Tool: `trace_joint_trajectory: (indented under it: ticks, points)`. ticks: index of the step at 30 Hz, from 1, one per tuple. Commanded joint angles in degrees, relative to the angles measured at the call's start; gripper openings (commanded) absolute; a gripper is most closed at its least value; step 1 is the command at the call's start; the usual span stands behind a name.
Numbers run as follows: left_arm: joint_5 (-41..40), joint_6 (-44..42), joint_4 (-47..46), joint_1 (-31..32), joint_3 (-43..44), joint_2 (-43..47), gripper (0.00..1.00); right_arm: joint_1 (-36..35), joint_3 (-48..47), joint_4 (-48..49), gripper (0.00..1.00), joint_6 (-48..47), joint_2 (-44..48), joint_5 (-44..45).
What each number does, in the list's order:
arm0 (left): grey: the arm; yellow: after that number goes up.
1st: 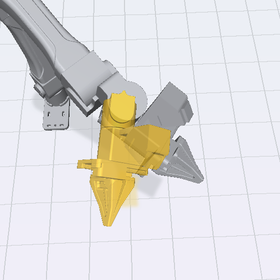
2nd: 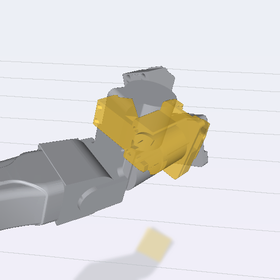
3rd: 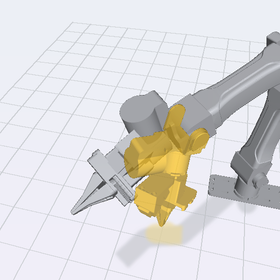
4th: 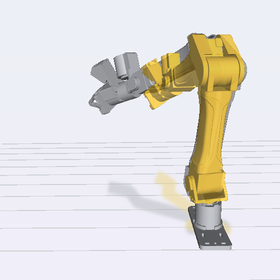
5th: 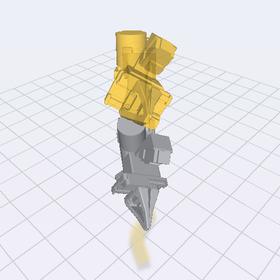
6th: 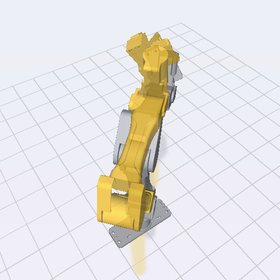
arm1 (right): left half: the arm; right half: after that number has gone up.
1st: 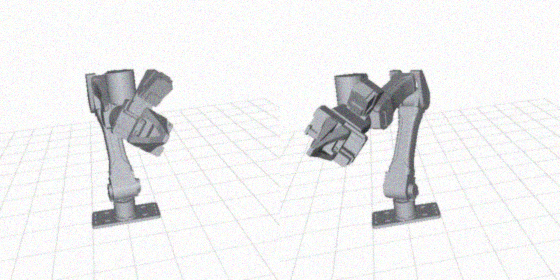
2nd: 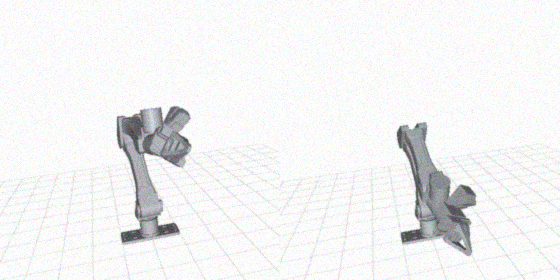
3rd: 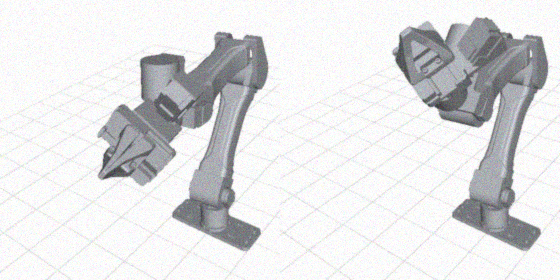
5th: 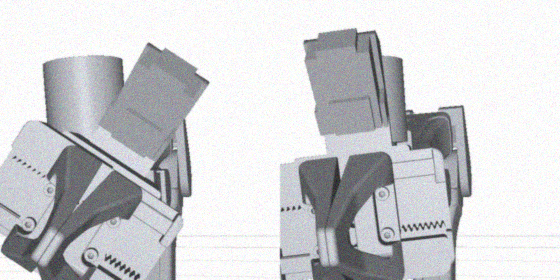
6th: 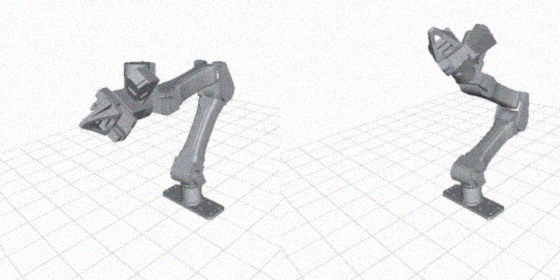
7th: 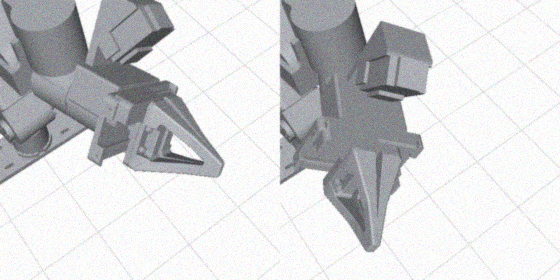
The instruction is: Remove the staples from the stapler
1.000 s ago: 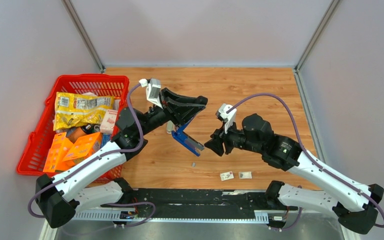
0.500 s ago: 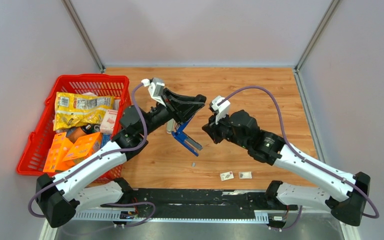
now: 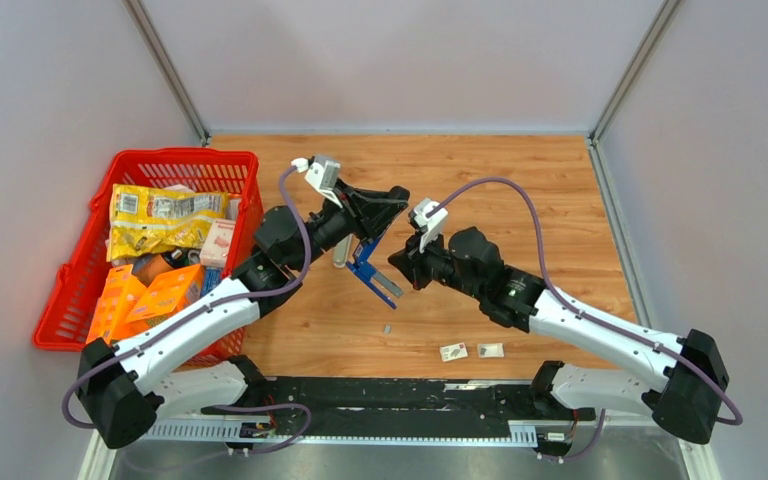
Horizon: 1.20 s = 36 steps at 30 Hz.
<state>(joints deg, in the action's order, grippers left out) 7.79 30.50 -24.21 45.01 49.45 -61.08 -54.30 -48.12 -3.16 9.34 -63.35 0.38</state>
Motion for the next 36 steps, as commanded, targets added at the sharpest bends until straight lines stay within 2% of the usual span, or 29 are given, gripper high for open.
trace_joint_trajectory:
  ticks: [1,13,26,36]
  points:
    - [-4.18,-0.62,-2.51,0.25,1.79,0.00,0.00,-0.10,2.67,8.42,0.00,2.43,0.42,-3.28]
    - [-6.30,-0.53,-1.64,0.25,1.96,-4.31,0.00,1.21,9.79,16.07,0.00,3.13,-0.10,-4.07]
    - [-9.10,-2.28,2.05,0.16,1.70,-7.65,0.00,6.31,11.99,22.31,0.00,5.86,-7.92,-14.18]
    - [-11.92,-3.69,4.43,0.16,0.65,-8.53,0.00,7.37,16.21,26.36,0.00,6.65,-7.84,-17.34]
